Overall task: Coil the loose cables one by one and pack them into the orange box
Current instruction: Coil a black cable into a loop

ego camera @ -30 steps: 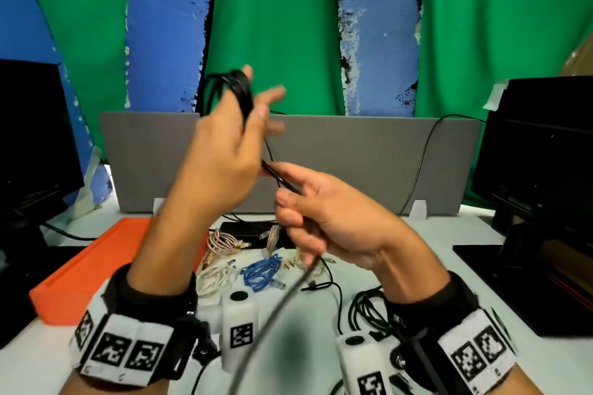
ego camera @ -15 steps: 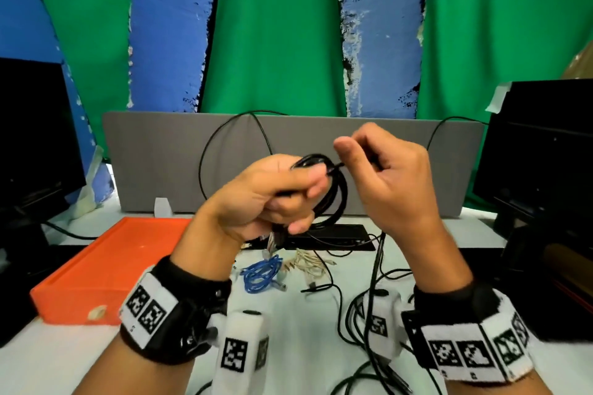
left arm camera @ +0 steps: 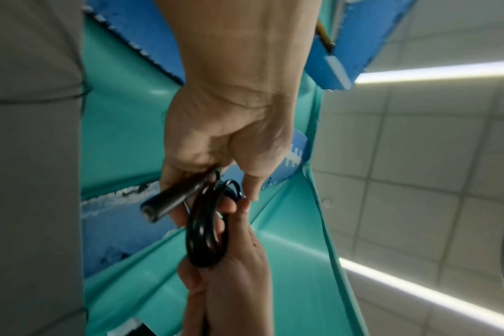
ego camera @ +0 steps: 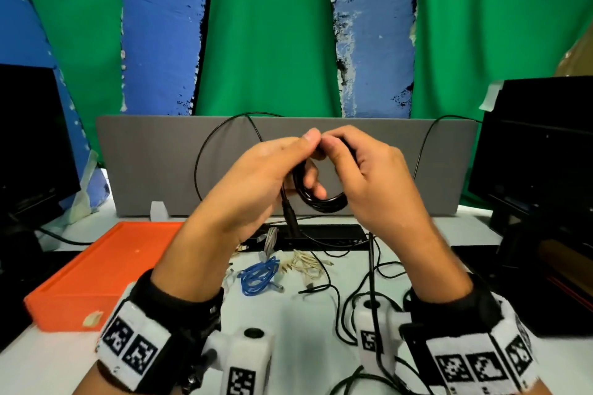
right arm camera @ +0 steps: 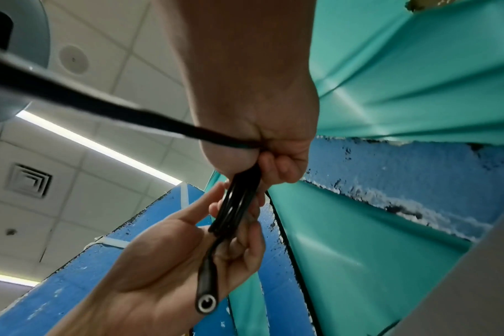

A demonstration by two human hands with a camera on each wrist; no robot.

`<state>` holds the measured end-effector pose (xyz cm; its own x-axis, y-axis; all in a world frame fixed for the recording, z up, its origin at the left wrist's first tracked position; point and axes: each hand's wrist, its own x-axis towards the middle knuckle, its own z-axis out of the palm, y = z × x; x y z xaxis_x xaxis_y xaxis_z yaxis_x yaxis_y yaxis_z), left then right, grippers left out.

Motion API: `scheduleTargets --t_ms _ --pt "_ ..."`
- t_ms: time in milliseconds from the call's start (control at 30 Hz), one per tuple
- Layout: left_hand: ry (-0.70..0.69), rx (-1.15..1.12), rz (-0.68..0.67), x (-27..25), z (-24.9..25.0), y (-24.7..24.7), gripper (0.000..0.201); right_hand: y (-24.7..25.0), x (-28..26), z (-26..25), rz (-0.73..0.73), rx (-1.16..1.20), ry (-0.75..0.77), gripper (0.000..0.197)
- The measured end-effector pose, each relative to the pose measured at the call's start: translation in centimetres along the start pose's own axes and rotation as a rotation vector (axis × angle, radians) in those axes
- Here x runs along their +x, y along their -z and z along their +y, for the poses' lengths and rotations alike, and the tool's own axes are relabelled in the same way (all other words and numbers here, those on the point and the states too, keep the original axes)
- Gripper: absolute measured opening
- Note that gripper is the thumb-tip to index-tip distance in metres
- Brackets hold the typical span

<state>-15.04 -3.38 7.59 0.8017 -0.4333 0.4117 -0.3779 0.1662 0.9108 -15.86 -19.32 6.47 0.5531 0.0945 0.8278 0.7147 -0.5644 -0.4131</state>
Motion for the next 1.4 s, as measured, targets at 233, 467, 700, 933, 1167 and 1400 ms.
scheduleTargets --t_ms 233,467,700,933,1167,1400 --pt "-0.121 0.06 0.094 0.1 -0.1 -1.1 0.031 0.8 0.2 -0.5 -0.085 0.274 -0.163 0.019" --pt "0.148 -0.452 -0.209 -0.6 0.7 -1.0 0.039 -0.4 0.1 -2.0 0.128 0.562 -0.163 0.039" --pt "0.081 -0.636 -0.308 -1.3 1.4 -2.6 0.029 -0.1 0.1 -1.8 0.125 0.718 -0.164 0.038" --pt "0.004 -0.325 0.106 -0.3 0.6 -1.8 0.032 -1.0 -0.2 -0.8 -0.083 0.377 -0.172 0.032" --pt "0.148 -0.471 -0.342 -0.9 1.0 -0.1 0.047 -0.7 -0.5 -1.5 -0.051 0.523 0.055 0.016" --pt "0.037 -0.486 -0.505 -1.9 1.4 -0.8 0.043 0.0 -0.6 -2.3 -0.066 0.826 0.007 0.033"
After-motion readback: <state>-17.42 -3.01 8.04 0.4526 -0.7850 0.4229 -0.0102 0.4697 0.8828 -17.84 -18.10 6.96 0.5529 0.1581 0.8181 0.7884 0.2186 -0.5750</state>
